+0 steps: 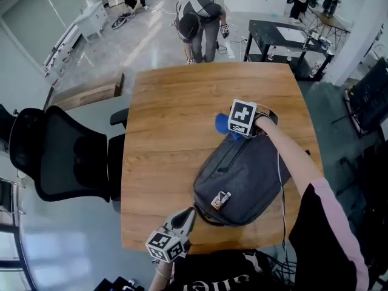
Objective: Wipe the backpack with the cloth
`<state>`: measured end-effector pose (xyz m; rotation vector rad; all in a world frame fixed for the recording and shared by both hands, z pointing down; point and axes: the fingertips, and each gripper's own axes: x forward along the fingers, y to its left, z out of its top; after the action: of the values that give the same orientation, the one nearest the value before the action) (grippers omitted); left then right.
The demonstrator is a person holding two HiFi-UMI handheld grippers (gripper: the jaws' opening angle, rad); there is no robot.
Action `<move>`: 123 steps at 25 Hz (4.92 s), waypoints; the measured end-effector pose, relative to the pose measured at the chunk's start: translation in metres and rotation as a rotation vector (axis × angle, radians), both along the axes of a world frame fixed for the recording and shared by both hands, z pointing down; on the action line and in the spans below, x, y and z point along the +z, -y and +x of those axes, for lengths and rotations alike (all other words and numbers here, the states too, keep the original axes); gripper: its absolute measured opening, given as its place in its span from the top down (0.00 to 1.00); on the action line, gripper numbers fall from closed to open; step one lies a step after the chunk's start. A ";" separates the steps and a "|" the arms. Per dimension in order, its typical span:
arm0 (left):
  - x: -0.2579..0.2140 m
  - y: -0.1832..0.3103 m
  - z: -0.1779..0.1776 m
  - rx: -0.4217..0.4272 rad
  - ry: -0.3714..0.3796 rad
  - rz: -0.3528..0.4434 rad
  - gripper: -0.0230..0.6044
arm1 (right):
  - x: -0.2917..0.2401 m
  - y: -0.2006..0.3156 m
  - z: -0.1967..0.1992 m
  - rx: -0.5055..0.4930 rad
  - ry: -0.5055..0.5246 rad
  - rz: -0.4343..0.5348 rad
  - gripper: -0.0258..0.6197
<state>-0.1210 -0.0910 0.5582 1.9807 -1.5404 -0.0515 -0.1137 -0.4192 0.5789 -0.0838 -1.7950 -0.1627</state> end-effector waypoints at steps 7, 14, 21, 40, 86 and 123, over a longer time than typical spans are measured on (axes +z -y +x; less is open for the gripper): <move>-0.005 0.022 0.024 0.020 -0.002 -0.011 0.96 | -0.010 0.058 0.027 0.110 0.105 0.023 0.83; -0.003 0.034 0.043 0.042 0.001 -0.029 0.96 | -0.021 0.110 0.047 0.181 0.201 0.162 0.83; 0.001 0.041 0.046 0.026 0.012 -0.047 0.96 | -0.016 0.119 0.085 -0.041 0.231 0.277 0.83; -0.004 0.056 0.080 0.095 0.034 -0.048 0.96 | 0.007 0.074 0.257 0.106 0.322 0.242 0.83; -0.016 -0.132 0.001 0.524 -0.003 0.093 0.96 | -0.007 -0.446 0.174 1.250 0.875 0.171 0.83; -0.022 -0.369 0.112 0.588 -0.008 0.084 0.96 | -0.007 -0.721 0.172 1.118 0.881 0.062 0.83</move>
<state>-0.0085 0.2785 0.5361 2.4181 -0.9102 0.1184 0.0585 0.3018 0.5716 1.1771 -2.4099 0.6394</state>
